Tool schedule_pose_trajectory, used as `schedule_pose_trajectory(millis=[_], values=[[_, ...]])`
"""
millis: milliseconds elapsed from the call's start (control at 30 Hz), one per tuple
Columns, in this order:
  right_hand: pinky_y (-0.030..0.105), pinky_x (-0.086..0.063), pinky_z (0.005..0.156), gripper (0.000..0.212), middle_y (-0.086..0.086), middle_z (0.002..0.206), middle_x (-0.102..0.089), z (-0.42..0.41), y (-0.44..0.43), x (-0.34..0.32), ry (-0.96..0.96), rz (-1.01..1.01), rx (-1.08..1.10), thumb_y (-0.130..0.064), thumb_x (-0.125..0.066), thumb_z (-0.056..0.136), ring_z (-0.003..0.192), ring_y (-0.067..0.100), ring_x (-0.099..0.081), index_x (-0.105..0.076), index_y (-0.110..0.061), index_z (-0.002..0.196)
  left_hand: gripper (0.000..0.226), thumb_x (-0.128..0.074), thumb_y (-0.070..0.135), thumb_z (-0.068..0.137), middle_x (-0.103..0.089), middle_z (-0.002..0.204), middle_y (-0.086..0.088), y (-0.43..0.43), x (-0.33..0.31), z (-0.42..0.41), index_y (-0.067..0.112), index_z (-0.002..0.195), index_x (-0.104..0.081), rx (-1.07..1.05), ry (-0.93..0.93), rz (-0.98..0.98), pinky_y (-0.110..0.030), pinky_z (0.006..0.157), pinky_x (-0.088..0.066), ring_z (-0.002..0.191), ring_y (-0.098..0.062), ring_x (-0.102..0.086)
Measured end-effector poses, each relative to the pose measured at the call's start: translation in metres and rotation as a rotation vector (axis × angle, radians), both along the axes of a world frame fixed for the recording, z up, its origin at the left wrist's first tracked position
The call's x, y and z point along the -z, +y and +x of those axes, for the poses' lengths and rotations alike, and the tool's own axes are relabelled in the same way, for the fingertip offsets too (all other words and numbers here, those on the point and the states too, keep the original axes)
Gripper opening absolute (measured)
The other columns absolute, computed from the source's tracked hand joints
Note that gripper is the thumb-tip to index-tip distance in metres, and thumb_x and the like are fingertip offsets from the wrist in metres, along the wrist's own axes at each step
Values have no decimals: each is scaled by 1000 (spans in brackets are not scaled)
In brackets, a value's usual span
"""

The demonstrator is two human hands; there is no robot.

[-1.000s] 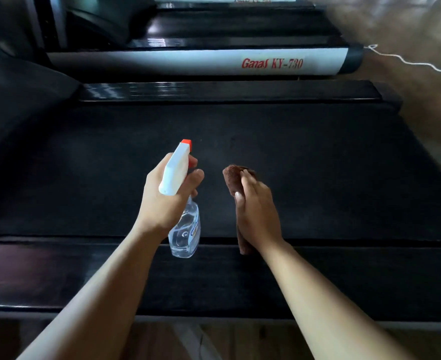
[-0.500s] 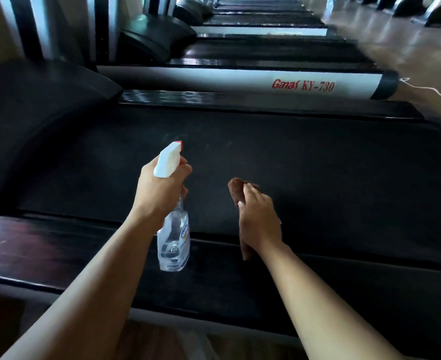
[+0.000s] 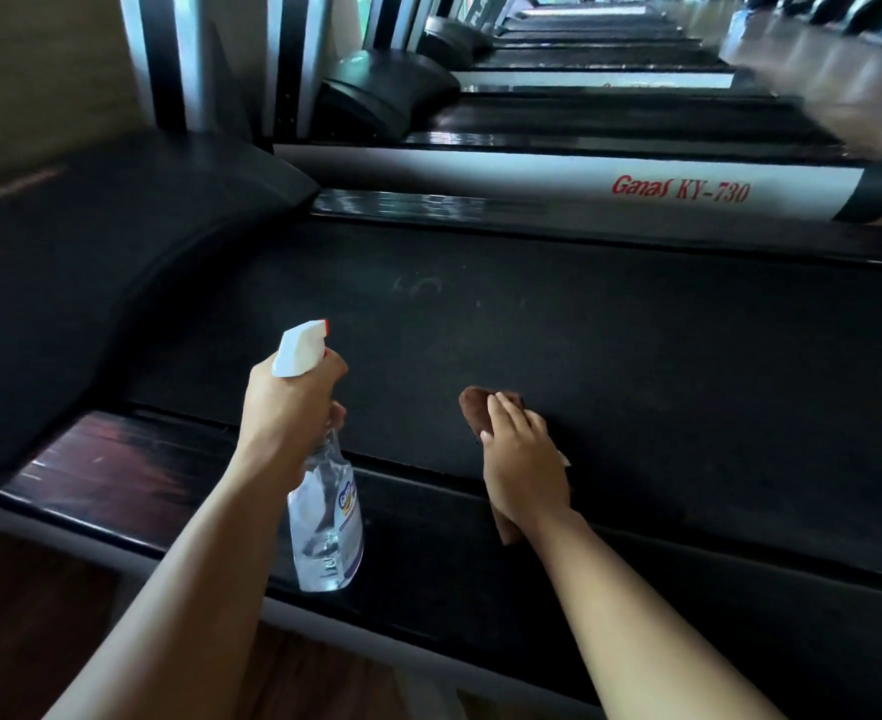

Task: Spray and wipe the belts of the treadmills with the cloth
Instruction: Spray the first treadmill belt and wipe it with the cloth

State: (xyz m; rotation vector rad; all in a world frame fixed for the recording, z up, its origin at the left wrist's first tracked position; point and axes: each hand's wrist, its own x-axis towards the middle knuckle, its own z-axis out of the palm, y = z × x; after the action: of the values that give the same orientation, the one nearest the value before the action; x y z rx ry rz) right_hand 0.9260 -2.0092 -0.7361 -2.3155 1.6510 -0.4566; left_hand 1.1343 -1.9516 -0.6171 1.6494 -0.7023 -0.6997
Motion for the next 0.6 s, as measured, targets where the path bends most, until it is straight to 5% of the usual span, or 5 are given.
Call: schedule_pose_trajectory(millis=[333,600], values=[[42,-35,111,56,-4,162,-23,-3,1,0,98,74,-14,-36,-40,103,142,26,-28,-26,-18,155,10,-63,22,75,-46,57,1,7,6,17,14,79,-57,-100,-72,30,-26,49,-38,39,-14,-49],[44,-39,108,61,-8,163,-21,-1,2,1,107,73,18,-40,-48,99,144,24,-25,-27,-23,154,8,-62,21,77,-52,59,5,5,-1,20,14,79,-60,-59,-121,-30,-32,53,-43,47,-18,-54]])
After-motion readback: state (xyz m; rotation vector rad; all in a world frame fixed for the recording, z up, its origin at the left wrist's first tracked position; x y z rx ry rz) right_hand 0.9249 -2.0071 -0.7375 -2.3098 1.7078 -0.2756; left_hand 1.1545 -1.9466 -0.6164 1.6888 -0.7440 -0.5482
